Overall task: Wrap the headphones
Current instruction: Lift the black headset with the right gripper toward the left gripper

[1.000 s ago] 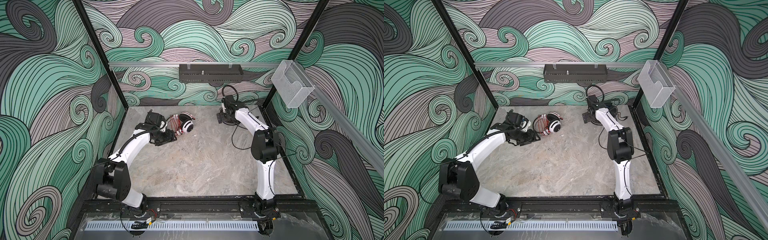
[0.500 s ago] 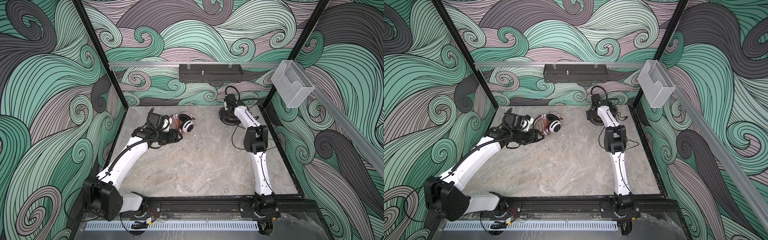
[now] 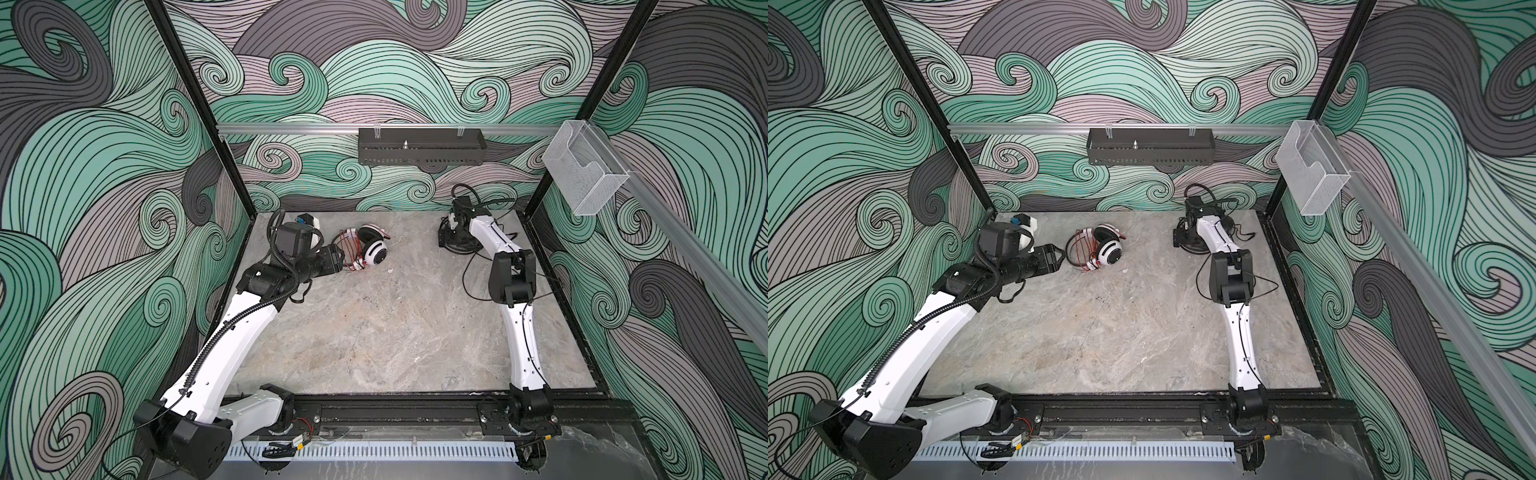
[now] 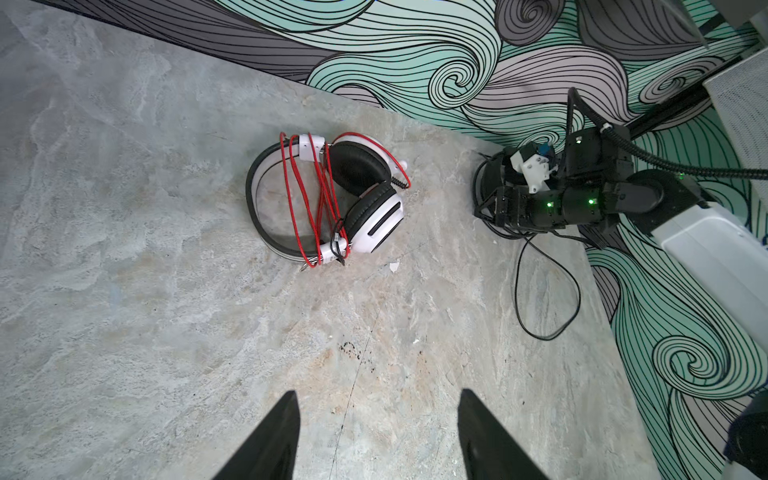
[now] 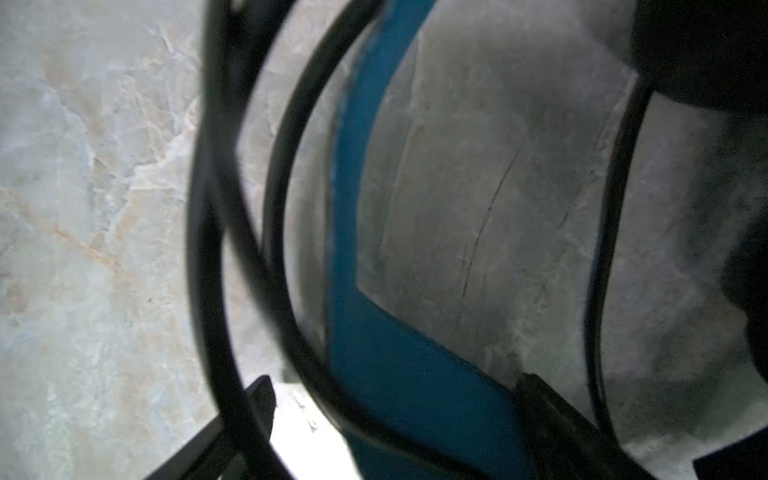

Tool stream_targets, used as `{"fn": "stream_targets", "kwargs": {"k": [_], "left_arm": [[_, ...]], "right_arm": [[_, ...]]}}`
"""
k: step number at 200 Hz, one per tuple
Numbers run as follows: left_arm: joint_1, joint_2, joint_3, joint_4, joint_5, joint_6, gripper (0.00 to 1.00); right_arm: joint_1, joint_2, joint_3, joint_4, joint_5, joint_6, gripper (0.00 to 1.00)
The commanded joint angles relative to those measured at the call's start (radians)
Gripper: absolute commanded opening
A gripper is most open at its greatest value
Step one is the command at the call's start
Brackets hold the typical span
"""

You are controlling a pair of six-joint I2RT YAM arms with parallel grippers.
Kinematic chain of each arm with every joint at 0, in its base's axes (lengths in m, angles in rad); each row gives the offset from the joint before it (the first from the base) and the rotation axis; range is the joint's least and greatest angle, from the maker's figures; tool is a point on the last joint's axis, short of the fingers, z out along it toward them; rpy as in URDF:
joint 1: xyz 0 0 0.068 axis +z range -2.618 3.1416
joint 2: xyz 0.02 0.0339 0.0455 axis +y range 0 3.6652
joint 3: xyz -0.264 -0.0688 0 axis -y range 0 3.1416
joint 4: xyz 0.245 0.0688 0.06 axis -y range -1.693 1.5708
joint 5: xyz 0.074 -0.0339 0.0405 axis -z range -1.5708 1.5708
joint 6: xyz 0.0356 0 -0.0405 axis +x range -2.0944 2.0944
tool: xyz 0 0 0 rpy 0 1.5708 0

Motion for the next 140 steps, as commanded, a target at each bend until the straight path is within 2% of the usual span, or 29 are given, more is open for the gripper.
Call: {"fn": "stream_targets", "kwargs": {"k": [1, 63, 116, 140], "left_arm": [[0.008, -0.021, -0.005, 0.018, -0.028, -0.023, 0.62], [0.03, -0.037, -0.026, 0.006, -0.041, -0.028, 0.62], [0.038, -0.047, -0.092, 0.005, -0.058, -0.044, 0.62], [0.039, -0.048, -0.124, 0.022, -0.029, -0.029, 0.62]], "right_arm": [[-0.026, -0.035, -0.035, -0.055, -0.091, 0.062, 0.9], [-0.038, -0.08, -0.114, -0.052, -0.199, 0.097, 0.89], [0.001, -0.27, -0.449, 0.062, -0.293, 0.162, 0.88], [0.056, -0.381, -0.631, 0.125, -0.336, 0.2, 0.87]]}}
